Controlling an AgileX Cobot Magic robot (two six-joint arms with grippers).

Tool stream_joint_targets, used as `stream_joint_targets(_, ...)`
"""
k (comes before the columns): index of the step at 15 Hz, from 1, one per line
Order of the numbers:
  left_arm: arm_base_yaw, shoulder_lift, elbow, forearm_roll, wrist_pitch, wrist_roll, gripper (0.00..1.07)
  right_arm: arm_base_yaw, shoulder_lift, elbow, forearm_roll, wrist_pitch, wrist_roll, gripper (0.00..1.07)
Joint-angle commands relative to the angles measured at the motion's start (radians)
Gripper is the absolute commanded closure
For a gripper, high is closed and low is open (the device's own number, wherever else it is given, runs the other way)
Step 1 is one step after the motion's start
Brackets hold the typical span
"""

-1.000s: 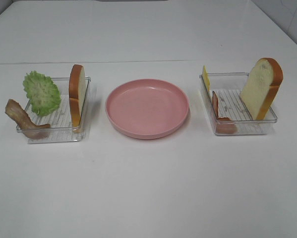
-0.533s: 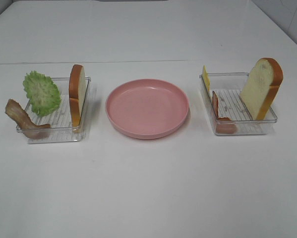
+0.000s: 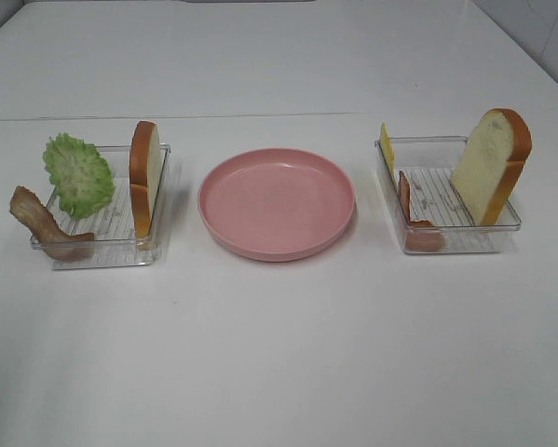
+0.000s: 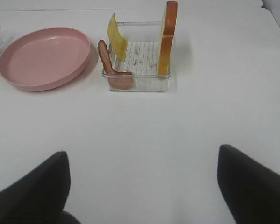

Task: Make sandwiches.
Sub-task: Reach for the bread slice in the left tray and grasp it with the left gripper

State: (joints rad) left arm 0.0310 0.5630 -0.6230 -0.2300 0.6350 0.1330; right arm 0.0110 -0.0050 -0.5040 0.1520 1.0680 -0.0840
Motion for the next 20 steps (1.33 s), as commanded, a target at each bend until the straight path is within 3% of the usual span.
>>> stream_joint_targets(1, 0.004, 0.218, -0.118, -0.054, 0.058, 0.002, 0.26, -0.005, -0.014, 0.003, 0.002, -0.009, 0.007, 0.27)
stream_joint_targets(5, 0.004, 0.644, -0.434, -0.148, 0.309, 0.004, 0.26, -0.005, -0.014, 0.003, 0.002, -0.009, 0.007, 0.27)
stream_joint_targets(10, -0.113, 1.002, -0.729, -0.144, 0.442, -0.005, 0.26, -0.005, -0.014, 0.003, 0.002, -0.009, 0.007, 0.27)
stream_joint_targets(13, -0.205, 1.205, -0.935, -0.057, 0.548, -0.109, 0.27, -0.005, -0.014, 0.003, 0.002, -0.009, 0.007, 0.27)
stream_joint_targets(14, -0.252, 1.293, -1.038, 0.019, 0.588, -0.174, 0.27, -0.005, -0.014, 0.003, 0.002, -0.009, 0.007, 0.27)
stream_joint_targets(16, -0.312, 1.405, -1.173, 0.122, 0.646, -0.232, 0.29, -0.005, -0.014, 0.003, 0.002, -0.009, 0.007, 0.27)
stream_joint_targets(20, -0.372, 1.551, -1.329, 0.161, 0.653, -0.315, 0.3, -0.005, -0.014, 0.003, 0.002, -0.009, 0.007, 0.27)
